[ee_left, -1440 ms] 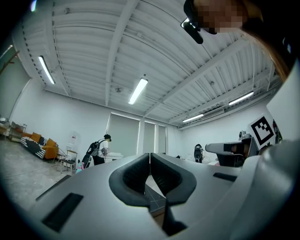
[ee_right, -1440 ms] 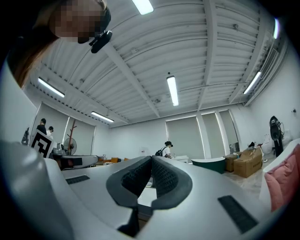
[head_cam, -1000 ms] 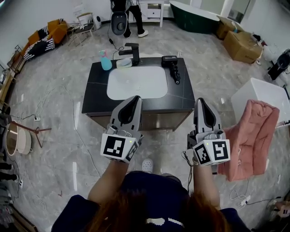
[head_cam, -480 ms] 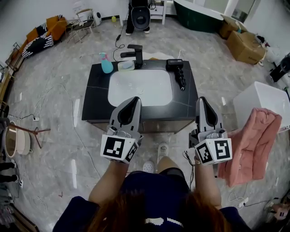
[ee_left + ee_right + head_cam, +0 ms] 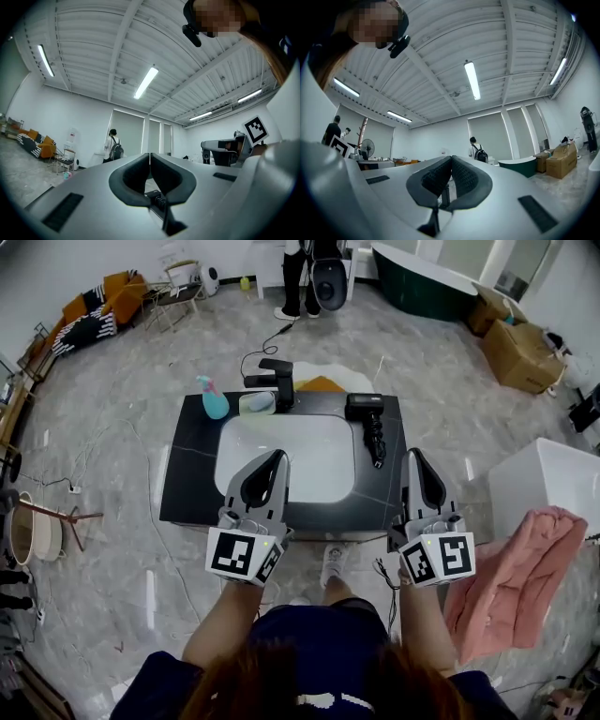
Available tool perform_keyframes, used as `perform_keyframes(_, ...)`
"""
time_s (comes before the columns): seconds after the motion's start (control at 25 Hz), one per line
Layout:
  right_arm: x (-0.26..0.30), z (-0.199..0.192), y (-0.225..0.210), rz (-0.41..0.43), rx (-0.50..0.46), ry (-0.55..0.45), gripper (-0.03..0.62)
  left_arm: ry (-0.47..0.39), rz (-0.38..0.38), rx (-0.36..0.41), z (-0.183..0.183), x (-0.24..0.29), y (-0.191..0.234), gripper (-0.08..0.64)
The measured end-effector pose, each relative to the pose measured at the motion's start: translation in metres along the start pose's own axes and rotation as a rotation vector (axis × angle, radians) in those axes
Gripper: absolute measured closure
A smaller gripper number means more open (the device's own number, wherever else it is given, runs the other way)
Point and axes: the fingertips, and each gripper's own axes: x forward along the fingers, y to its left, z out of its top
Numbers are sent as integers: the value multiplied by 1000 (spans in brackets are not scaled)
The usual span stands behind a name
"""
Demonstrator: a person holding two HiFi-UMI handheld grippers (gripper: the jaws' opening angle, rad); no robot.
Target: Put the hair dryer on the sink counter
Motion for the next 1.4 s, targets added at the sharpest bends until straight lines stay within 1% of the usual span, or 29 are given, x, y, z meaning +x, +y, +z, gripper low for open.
perform_keyframes(0.12, 39, 1, -32, 25, -5, -1, 577, -8, 21, 5, -1, 46, 8, 537)
perform_keyframes(0.32, 94, -6, -83, 65, -4, -1, 577, -13, 59, 13, -14, 114, 20, 537)
perform_keyframes(0.52, 138, -6, -120, 101, -6, -2, 577, -21, 103, 13, -19, 167, 34, 537)
perform_keyframes(0.72, 165, -3, -144, 89, -6, -1, 577, -19, 130, 10, -16, 199, 52, 537)
perform_keyframes(0.88, 181, -5, -159, 65, -11, -4, 577, -24, 124, 14, -14, 220, 66, 537)
perform_keyframes(1.08, 198, -6, -166, 30, -13, 2, 577, -15, 101, 14, -12, 238, 84, 537)
perform_keyframes(1.24, 212, -20, -169, 18, -2, 29, 568, -7, 99, 3, -20, 250, 99, 537)
perform_keyframes(1.4, 222, -44, -178, 7, 12, 87, 551, 17, 108, -16, -37, 260, 108, 537)
